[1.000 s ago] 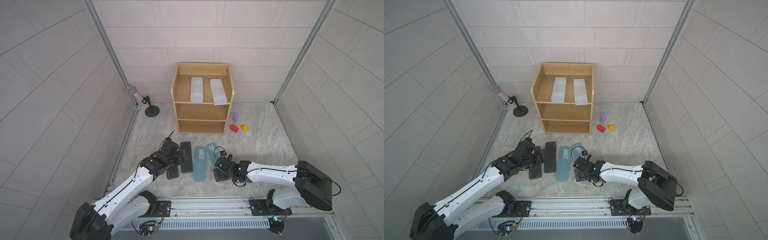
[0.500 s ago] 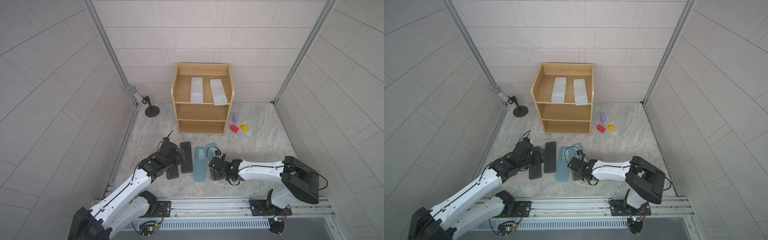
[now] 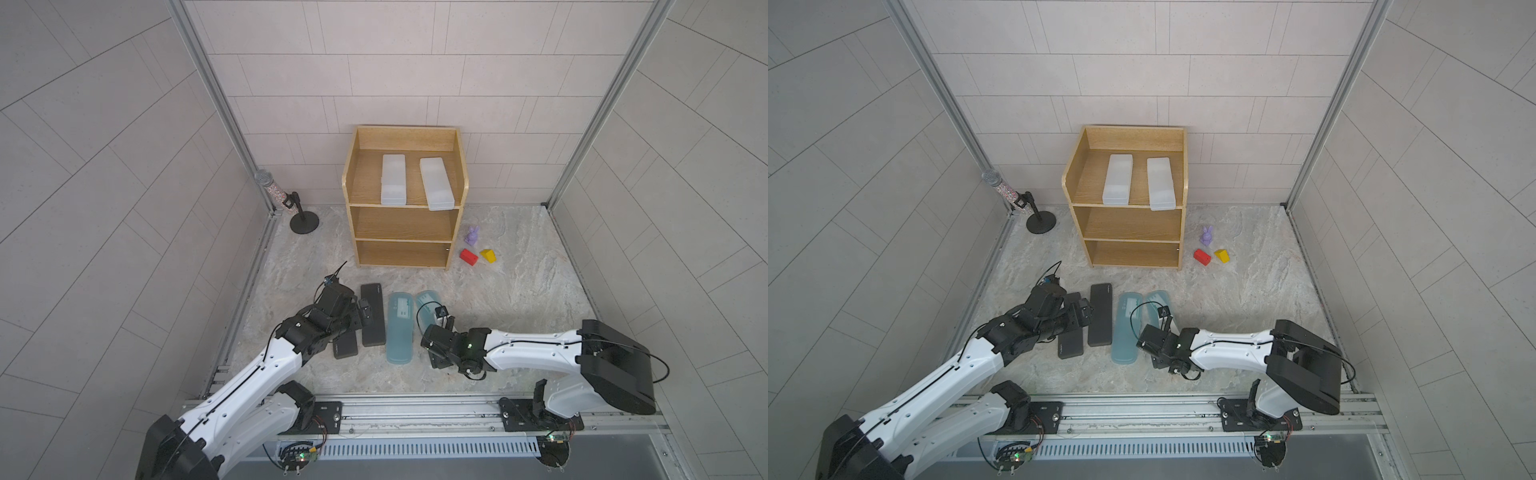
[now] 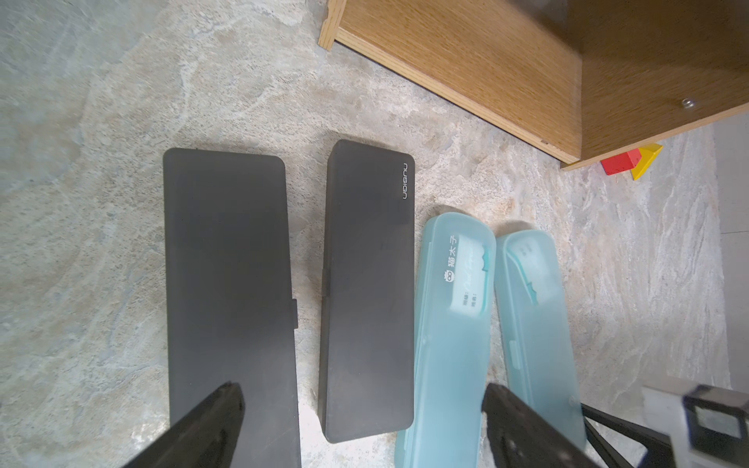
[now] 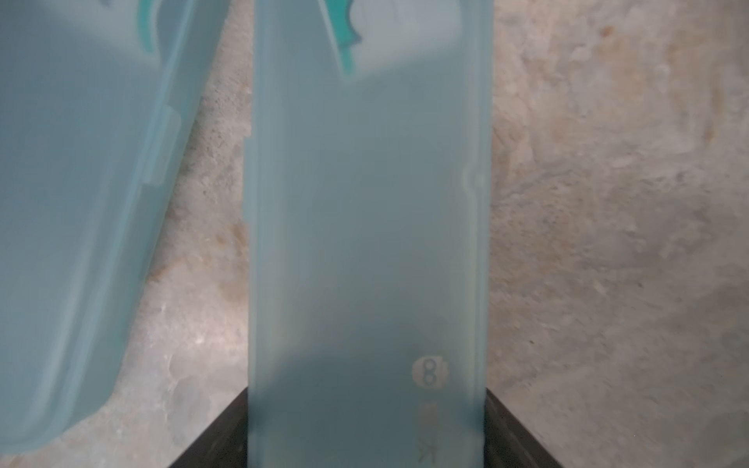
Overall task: Place the pencil cases on the shelf according to color
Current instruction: Pick up the pencil case from the center of the board, then place the pencil case on the shelf.
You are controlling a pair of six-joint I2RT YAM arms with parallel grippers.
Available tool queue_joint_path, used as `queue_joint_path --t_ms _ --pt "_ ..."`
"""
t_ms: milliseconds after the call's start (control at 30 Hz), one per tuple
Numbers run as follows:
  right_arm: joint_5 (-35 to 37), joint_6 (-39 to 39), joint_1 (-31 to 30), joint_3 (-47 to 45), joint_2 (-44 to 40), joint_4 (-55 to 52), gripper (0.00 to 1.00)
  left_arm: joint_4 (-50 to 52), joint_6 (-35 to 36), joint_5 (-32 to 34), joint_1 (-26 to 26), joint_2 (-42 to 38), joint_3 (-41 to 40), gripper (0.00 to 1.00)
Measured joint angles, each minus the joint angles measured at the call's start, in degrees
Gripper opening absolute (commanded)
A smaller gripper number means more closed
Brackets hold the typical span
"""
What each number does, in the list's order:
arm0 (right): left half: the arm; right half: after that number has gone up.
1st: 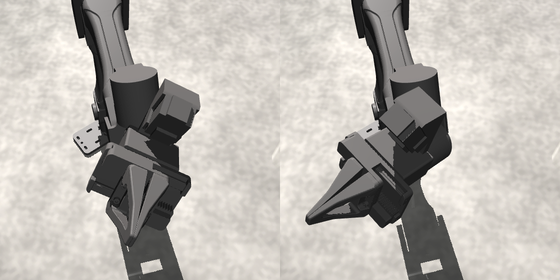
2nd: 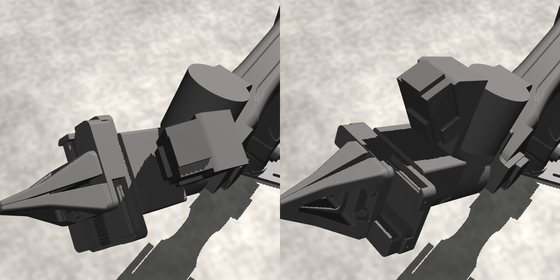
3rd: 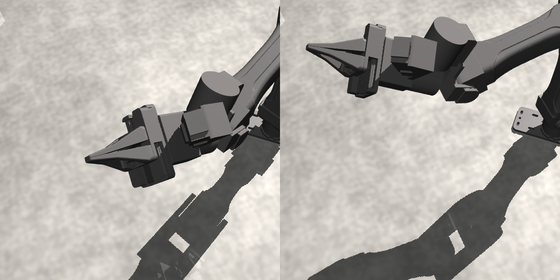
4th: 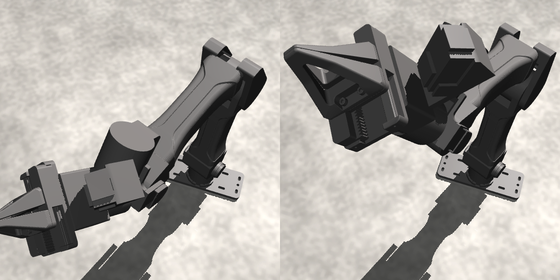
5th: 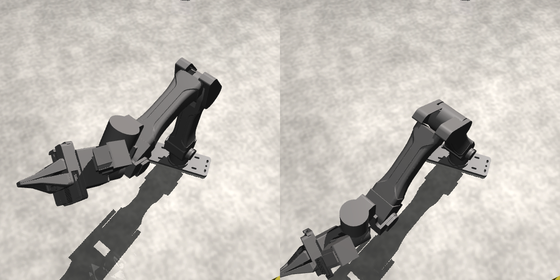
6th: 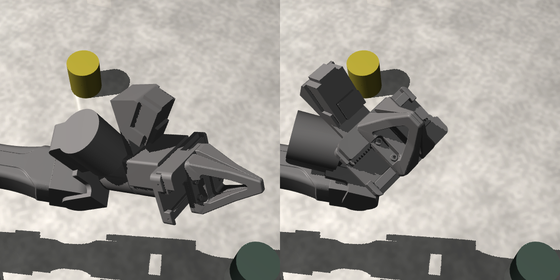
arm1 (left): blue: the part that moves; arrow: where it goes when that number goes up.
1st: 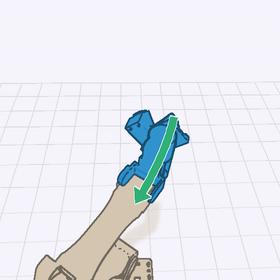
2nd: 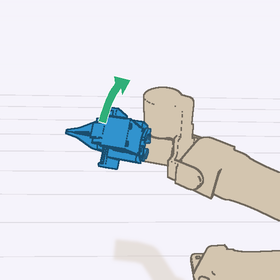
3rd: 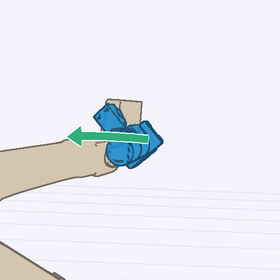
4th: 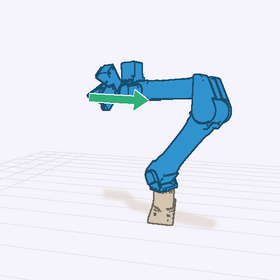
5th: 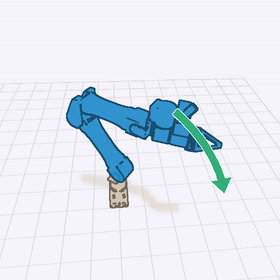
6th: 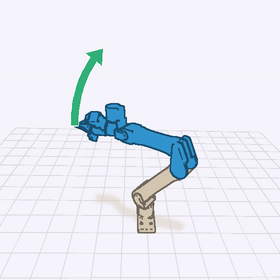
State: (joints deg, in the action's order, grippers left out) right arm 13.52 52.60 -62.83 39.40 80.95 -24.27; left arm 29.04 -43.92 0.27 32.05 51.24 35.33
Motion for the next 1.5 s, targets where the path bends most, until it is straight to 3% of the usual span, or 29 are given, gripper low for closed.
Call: queue_joint_path --t_ms 267,467,900,1267,1500 --pt "4.15 -0.55 0.46 2.43 -17.59 -5.9 0.57 -0.09 0.0 0.04 0.02 -1.2 0.07 1.0" --pt "3.56 -3.61 6.93 7.54 -20.81 -7.21 0.57 -0.33 0.04 0.09 0.0 -0.33 0.7 1.0" --pt "-1.29 -10.62 19.37 24.92 -5.7 -3.89 0.56 -4.0 0.9 0.63 0.0 4.52 2.91 1.0" --pt "-0.59 -10.82 21.81 38.16 10.32 -1.92 0.56 -6.56 3.58 -0.52 -2.32 6.95 3.34 1.0" --pt "1.09 -11.37 23.1 44.11 16.7 -2.78 0.63 -8.02 5.09 -3.72 -5.6 7.67 3.34 1.0"
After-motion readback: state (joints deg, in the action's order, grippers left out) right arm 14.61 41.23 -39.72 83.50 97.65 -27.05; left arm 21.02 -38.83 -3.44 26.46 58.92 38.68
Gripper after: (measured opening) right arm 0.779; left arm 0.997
